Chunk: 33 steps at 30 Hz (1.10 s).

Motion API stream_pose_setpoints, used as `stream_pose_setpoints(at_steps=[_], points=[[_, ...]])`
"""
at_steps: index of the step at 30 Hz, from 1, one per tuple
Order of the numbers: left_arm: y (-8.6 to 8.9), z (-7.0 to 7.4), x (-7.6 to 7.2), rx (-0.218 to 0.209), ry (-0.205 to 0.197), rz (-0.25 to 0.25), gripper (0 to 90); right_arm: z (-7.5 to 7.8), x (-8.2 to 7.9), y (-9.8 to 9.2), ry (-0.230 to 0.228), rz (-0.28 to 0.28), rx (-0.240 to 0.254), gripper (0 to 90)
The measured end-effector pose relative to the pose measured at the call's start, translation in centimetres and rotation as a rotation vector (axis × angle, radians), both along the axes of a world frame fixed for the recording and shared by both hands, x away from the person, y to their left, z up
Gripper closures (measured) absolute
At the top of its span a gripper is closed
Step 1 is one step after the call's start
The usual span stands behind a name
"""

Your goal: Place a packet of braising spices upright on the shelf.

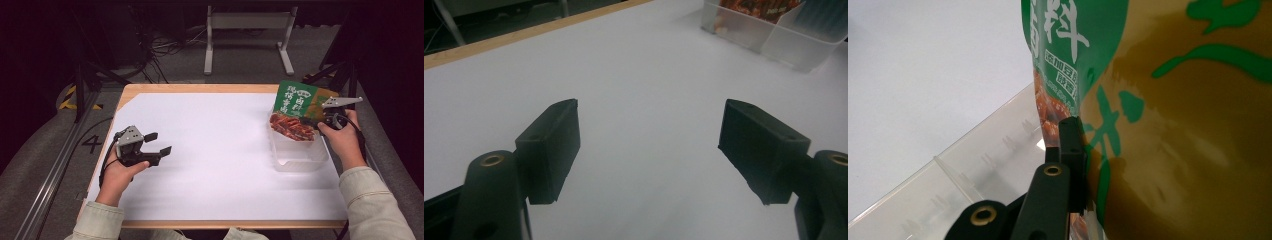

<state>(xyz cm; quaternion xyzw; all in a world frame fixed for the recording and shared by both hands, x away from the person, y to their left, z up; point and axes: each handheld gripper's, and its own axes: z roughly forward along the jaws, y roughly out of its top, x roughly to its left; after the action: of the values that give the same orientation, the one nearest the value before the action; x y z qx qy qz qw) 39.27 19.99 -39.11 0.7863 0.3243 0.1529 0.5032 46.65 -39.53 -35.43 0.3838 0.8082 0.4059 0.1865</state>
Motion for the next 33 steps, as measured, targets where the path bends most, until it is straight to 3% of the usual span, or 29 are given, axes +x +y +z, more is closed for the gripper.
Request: stream_pose_setpoints(at_steps=[8, 11, 21, 23, 24, 26, 27, 28, 30, 33], points=[[-0.1, 0.0, 0.0, 0.002, -0.007, -0.004, 25.5, -0.6, -0.3, -0.3, 0.001, -0.019, 0.031, 89.8], [-0.2, 0.0, 0.1, 0.007, -0.008, -0.006, 25.6, -0.5, -0.4, -0.1, -0.005, -0.025, 0.002, 89.8], [-0.2, 0.1, 0.0, 0.004, -0.012, -0.009, 25.5, -0.5, -0.2, 0.0, -0.012, -0.054, -0.022, 88.4], [-0.2, 0.1, 0.0, -0.002, -0.006, -0.004, 25.5, -0.3, -0.1, 0.2, -0.031, -0.082, -0.057, 75.3], [-0.1, 0.1, 0.0, 0.003, -0.011, -0.005, 25.5, -0.3, -0.1, 0.3, -0.061, -0.104, -0.059, 68.3], [-0.1, 0.0, 0.0, 0.000, -0.007, -0.008, 25.5, 0.0, -0.2, 0.2, -0.094, -0.123, -0.043, 63.6], [-0.1, 0.0, 0.1, 0.001, -0.005, -0.012, 25.4, 0.1, -0.2, 0.1, -0.120, -0.136, -0.059, 56.8], [-0.1, 0.0, 0.1, 0.001, -0.005, -0.012, 25.4, 0.1, -0.2, 0.1, -0.120, -0.136, -0.059, 56.8], [-0.2, -0.1, 0.0, 0.007, -0.006, -0.016, 25.5, 0.3, -0.1, -0.2, -0.159, -0.187, -0.073, 47.2], [-0.2, 0.0, 0.0, 0.002, -0.007, -0.013, 25.5, 0.0, 0.1, -0.7, -0.164, -0.234, -0.076, 40.2]])
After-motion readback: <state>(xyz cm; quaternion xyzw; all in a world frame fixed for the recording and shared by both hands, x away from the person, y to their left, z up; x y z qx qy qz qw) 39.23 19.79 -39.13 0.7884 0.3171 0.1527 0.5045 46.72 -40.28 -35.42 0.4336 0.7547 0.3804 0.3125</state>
